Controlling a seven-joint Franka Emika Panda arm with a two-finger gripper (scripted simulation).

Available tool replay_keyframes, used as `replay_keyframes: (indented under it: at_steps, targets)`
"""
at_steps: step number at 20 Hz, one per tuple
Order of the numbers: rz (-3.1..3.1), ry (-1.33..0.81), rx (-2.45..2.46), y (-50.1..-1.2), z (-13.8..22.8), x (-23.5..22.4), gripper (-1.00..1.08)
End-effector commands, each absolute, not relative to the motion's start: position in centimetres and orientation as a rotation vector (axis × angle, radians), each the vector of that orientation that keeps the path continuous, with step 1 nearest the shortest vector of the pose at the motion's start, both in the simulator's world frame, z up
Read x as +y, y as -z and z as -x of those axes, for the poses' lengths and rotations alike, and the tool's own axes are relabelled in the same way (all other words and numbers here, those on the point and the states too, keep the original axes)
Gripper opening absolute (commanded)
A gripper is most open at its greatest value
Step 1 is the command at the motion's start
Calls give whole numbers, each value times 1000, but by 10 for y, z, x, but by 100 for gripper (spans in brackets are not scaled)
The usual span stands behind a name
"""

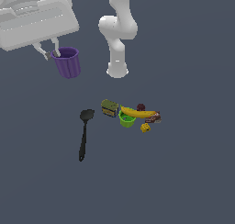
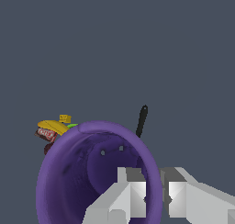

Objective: Pick up a designated object from a clutter of objects.

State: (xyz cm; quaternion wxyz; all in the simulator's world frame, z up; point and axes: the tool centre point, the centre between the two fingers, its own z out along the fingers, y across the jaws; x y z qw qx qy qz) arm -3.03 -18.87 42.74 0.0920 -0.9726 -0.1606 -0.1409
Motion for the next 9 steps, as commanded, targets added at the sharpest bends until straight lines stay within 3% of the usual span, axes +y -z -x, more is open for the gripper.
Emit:
replay_keyframes:
  at_steps: [1,9]
  targets:
    - [2888,418,-478,-440,36,-193,-100]
    - [2888,418,-478,-455,42,-198,-100]
